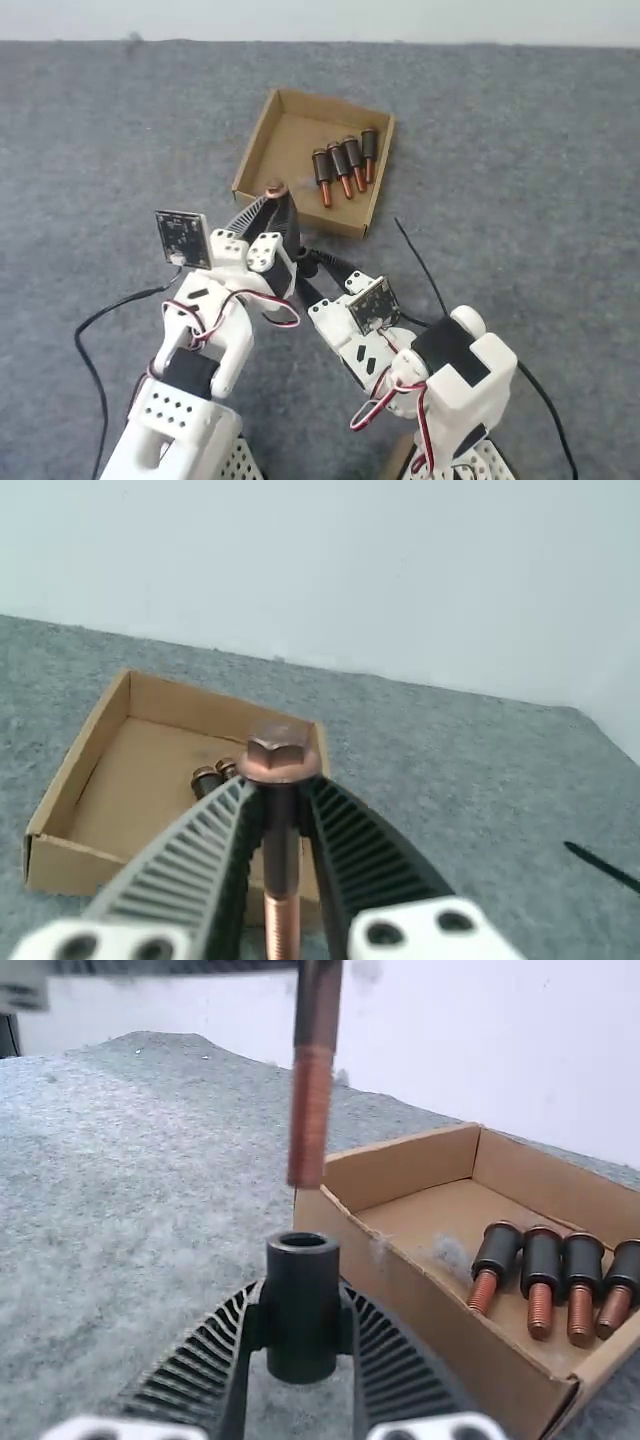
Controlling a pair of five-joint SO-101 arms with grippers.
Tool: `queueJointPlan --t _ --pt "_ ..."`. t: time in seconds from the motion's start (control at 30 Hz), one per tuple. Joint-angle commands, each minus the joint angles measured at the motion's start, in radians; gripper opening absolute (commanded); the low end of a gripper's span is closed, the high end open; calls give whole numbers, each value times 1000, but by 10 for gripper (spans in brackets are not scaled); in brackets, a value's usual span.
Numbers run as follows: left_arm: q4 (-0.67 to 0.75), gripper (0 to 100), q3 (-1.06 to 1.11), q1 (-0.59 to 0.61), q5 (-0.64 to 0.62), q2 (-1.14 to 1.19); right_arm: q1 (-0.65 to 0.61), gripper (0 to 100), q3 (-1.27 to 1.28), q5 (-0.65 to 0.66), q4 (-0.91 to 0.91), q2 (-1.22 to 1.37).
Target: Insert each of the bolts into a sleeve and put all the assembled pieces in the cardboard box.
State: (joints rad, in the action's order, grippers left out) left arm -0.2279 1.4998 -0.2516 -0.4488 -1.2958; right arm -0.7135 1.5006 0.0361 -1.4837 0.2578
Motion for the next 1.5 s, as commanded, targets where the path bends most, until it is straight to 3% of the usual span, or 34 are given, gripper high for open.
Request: queueJointPlan --t 0.0,0.87,1.13,1.47 --pt "0 10 -4 -2 0 -32 -4 6 -29 15 4 -7" --pt "3 10 79 -37 2 -38 1 6 0 84 -5 -18" --pt "167 10 171 -35 2 -34 5 6 0 81 -7 -18" --pt "84 10 193 -41 2 -34 7 6 31 86 -84 -18"
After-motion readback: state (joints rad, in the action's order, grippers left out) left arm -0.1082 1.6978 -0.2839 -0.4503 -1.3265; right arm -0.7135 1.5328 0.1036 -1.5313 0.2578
